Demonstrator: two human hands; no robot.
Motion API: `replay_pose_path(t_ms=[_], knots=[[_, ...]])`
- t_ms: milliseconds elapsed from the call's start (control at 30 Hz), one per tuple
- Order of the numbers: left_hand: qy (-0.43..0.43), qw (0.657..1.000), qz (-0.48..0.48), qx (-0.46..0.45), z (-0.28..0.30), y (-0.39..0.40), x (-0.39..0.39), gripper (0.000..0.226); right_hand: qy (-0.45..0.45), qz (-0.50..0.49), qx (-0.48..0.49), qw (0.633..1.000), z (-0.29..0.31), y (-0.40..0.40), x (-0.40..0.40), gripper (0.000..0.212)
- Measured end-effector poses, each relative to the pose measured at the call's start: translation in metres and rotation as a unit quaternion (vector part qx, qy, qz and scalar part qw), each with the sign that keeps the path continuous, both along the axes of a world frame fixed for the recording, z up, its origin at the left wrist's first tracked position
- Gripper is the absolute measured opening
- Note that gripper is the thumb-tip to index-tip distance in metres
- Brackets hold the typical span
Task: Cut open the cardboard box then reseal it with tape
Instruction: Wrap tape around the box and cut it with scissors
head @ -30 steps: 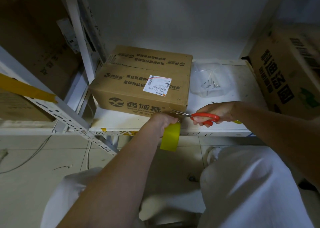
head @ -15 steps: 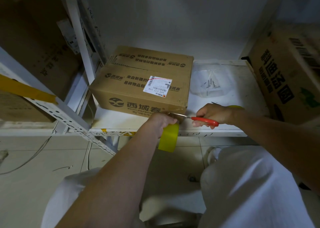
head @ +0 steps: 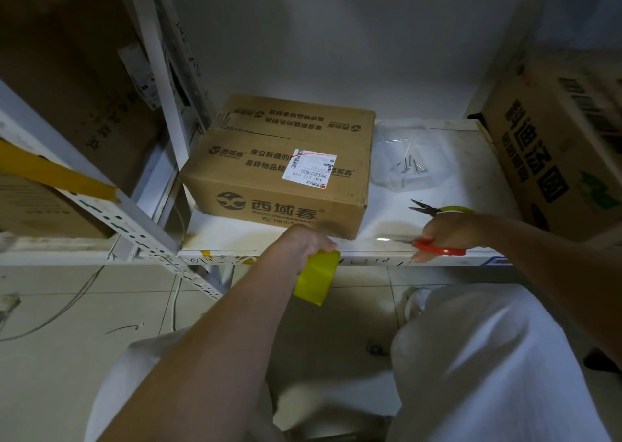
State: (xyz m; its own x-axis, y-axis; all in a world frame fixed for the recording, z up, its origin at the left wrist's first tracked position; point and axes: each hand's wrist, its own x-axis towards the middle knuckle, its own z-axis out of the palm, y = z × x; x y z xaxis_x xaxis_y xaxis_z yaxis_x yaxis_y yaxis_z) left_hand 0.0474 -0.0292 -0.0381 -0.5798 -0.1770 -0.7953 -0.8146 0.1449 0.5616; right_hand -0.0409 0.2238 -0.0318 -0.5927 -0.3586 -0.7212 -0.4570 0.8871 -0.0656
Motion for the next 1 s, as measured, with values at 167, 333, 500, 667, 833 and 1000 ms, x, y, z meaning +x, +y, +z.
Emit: replay_pose_path(t_ms=[167, 333, 500, 667, 833, 1000], knots=[[0.008, 1.000, 0.001, 0.018, 0.010, 0.005, 0.004, 0.054, 0.151, -0.107, -0.019, 0.983, -0.007, 0.003, -0.001, 0.059], [0.020, 0.998, 0.007, 0.064, 0.026, 0.008, 0.012, 0.036, 0.180, -0.164, -0.066, 0.968, -0.021, -0.026, 0.002, 0.049], [0.035, 0.997, 0.018, 0.067, 0.027, 0.002, 0.016, 0.034, 0.392, -0.132, -0.267, 0.870, -0.012, -0.051, 0.018, 0.038], [0.049, 0.997, 0.018, 0.060, 0.022, 0.003, 0.018, 0.028, 0.449, 0.126, -0.268, 0.843, 0.010, -0.082, 0.025, 0.071], [0.061, 0.996, 0.020, 0.070, 0.023, 0.001, 0.020, 0.027, 0.409, 0.115, -0.190, 0.885, -0.003, -0.093, 0.024, 0.073], [0.061, 0.995, 0.025, 0.075, 0.024, -0.003, 0.022, 0.029, 0.450, 0.100, -0.192, 0.866, -0.009, -0.100, 0.027, 0.083]])
